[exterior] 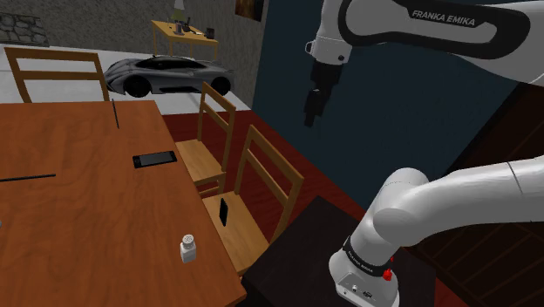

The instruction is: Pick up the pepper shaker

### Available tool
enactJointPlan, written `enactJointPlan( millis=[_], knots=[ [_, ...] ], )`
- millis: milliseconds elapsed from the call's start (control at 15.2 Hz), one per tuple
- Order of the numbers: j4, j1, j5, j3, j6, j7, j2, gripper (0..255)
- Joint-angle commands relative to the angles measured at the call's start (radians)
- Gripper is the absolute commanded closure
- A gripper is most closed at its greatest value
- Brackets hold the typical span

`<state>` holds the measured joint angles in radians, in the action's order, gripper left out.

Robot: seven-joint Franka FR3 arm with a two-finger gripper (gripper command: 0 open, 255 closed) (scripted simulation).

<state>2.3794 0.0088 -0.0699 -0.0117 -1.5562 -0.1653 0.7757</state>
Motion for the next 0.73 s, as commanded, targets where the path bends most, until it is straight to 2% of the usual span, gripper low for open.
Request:
enactJointPlan(
  millis=[0, 660],
  knots=[
    [0.0, 0.0, 0.0, 0.0, 0.0, 0.0, 0.0, 0],
    [0.204, 0.054, 0.116, 0.157, -0.303, 0.216, -0.069, 0]
  ],
)
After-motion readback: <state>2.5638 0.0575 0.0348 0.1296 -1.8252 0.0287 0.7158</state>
